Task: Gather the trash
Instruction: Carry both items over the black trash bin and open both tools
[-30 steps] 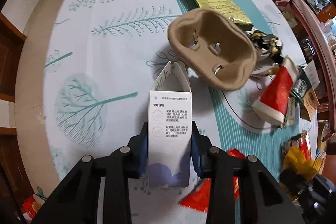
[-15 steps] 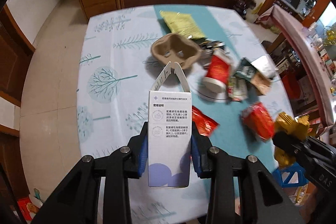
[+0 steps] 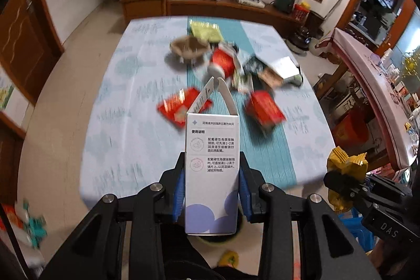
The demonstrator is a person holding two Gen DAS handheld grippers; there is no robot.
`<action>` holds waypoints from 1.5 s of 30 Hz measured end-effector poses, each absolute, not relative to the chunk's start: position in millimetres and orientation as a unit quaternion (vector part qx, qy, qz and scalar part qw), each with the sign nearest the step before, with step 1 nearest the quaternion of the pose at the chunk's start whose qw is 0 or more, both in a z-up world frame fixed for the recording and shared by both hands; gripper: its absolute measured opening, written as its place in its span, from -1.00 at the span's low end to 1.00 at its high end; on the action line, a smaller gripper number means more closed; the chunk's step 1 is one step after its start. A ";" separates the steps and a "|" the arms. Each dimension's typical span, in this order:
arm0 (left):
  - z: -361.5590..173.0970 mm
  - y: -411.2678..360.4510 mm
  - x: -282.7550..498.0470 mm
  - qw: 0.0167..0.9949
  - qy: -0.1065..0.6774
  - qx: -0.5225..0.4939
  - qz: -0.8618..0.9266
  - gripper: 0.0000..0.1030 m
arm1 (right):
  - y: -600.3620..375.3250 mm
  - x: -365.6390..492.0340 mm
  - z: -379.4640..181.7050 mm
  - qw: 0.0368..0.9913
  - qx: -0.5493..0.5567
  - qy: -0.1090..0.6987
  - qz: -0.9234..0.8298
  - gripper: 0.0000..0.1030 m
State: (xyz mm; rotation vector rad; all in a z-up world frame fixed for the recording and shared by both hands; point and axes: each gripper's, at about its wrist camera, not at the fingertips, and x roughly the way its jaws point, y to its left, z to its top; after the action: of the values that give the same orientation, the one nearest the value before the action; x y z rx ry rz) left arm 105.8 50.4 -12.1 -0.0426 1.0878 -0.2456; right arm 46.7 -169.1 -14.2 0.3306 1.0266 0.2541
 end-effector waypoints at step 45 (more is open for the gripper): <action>-405.6 20.2 25.2 0.771 0.620 0.076 -0.126 0.73 | -169.6 -31.6 -463.3 0.699 0.292 0.652 -0.009 0.35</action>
State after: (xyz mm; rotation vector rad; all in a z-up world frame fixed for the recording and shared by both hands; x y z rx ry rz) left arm 25.2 20.2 -405.6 0.1652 1.3446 -0.2740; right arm -31.6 -169.6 -463.3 0.6510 1.4535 -0.0208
